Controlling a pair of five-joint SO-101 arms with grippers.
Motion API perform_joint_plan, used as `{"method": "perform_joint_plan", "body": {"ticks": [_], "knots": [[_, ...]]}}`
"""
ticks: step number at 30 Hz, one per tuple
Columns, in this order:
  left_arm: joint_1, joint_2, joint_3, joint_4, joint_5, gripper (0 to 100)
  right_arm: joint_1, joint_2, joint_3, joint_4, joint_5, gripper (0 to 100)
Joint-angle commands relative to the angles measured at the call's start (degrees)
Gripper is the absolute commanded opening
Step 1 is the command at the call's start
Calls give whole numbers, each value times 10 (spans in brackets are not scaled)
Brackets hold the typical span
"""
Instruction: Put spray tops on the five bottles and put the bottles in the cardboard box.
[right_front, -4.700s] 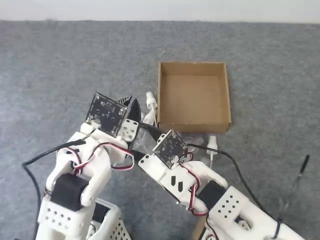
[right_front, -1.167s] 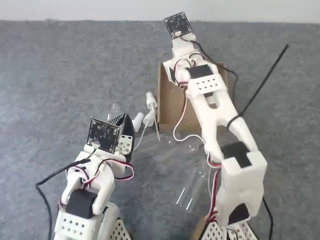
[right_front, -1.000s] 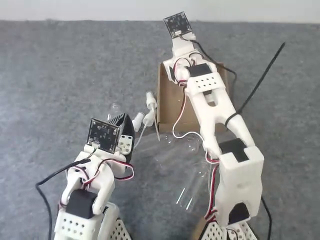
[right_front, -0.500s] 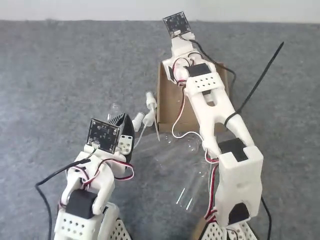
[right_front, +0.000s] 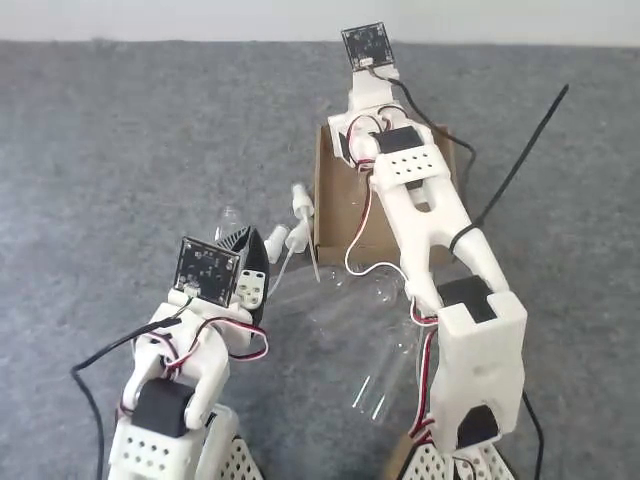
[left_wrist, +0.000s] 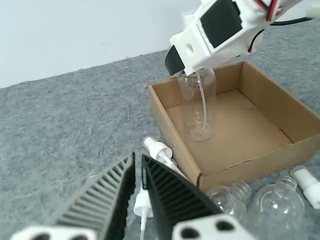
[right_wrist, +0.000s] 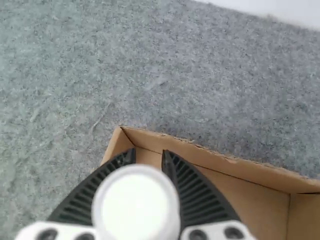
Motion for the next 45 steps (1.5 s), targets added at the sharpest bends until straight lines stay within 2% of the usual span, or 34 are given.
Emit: {"method": "perform_joint_plan", "body": {"ticks": [1, 6, 15, 22, 29, 45], "knots": [[4, -8, -6, -16, 7, 12, -1, -36, -10, -26, -8, 6], [4, -8, -6, -16, 6, 12, -1, -40, 27, -65, -4, 6], [4, -8, -5, -16, 6, 12, -7, -133, 145, -122, -3, 6], [4, -8, -5, -16, 7, 12, -15, -137, 162, -128, -2, 11], [4, -8, -5, -16, 5, 12, -16, -138, 162, -124, -2, 202], [4, -7, -5, -16, 4, 12, -17, -183, 125, -102, -2, 210]]}}
